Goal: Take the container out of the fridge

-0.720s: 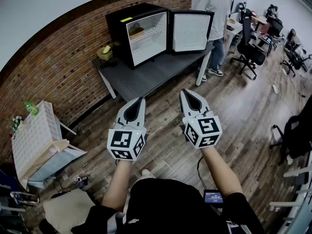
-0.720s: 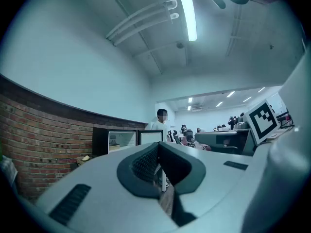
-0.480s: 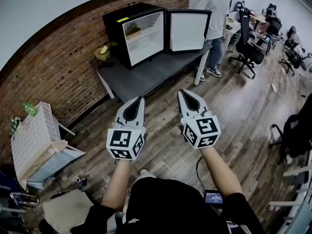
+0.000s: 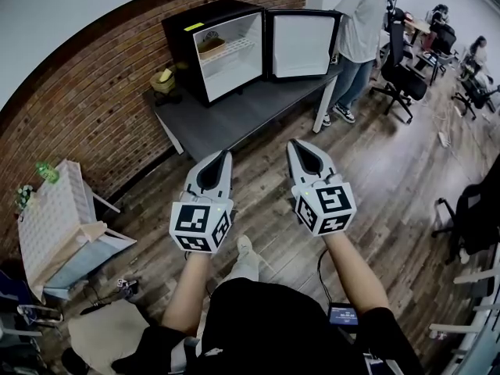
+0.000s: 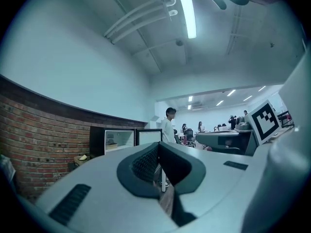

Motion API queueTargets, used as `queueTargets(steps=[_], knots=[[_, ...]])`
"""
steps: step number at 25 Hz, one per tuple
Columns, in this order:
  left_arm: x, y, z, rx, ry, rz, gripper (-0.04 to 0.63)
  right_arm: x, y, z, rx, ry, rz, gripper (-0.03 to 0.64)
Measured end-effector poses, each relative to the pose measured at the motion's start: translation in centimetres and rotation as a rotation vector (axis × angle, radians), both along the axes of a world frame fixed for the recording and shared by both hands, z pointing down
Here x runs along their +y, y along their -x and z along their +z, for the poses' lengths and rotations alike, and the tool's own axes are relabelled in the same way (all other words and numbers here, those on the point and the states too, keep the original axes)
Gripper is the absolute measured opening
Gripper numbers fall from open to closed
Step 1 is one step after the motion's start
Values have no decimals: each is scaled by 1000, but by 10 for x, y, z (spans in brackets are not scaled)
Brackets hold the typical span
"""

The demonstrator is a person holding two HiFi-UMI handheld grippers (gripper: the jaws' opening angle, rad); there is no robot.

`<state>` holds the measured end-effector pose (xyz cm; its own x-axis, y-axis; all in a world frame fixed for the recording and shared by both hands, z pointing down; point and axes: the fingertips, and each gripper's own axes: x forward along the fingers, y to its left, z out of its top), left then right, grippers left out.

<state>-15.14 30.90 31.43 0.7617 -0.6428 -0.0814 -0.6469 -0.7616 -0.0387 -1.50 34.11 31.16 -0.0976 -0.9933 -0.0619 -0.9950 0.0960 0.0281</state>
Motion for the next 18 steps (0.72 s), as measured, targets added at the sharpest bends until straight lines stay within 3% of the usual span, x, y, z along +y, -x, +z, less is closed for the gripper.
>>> queueTargets(steps=[8, 18], knots=[[-28, -19, 1, 5, 5, 3, 14, -28, -17, 4, -1, 7, -6, 37], [-116, -43, 13, 13, 35, -11, 14, -115, -44, 16, -16, 33, -15, 38]])
